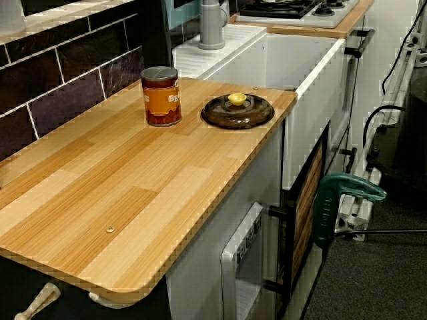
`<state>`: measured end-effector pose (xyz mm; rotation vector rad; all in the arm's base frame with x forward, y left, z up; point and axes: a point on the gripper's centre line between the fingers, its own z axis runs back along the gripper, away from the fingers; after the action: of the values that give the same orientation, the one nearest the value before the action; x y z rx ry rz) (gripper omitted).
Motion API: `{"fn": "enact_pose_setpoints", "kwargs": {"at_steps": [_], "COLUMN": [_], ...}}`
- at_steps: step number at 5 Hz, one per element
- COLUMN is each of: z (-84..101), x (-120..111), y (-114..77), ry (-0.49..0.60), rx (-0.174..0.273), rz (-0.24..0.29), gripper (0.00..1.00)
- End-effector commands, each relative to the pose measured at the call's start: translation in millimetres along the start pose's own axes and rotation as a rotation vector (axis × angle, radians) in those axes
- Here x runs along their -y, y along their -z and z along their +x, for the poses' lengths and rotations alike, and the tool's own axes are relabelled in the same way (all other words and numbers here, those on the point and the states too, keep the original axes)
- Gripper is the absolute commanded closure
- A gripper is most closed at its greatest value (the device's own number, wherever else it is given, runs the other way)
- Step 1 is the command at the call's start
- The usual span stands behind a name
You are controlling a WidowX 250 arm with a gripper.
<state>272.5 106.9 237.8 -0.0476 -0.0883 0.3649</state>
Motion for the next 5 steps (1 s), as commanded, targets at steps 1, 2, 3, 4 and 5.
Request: {"fn": "enact_pose_setpoints", "kwargs": {"at_steps": [1,2,3,4,5], "z": [9.3,18.3,29.5,37.3,45.9], "x": [-18.0,-26.3,-32.4,-42.5,-57.0], "y": [-1.7,-3.9,-2.9,6.9,22.0], "ry": [0.398,0.523,0.619,0.653,0.618], "rx": [0.045,0.026,0.032,0.032,0.035], "rz": [0.018,0.044,0.083,0.072,0.089], "gripper": [1.00,1.00,1.00,1.00,1.00]}}
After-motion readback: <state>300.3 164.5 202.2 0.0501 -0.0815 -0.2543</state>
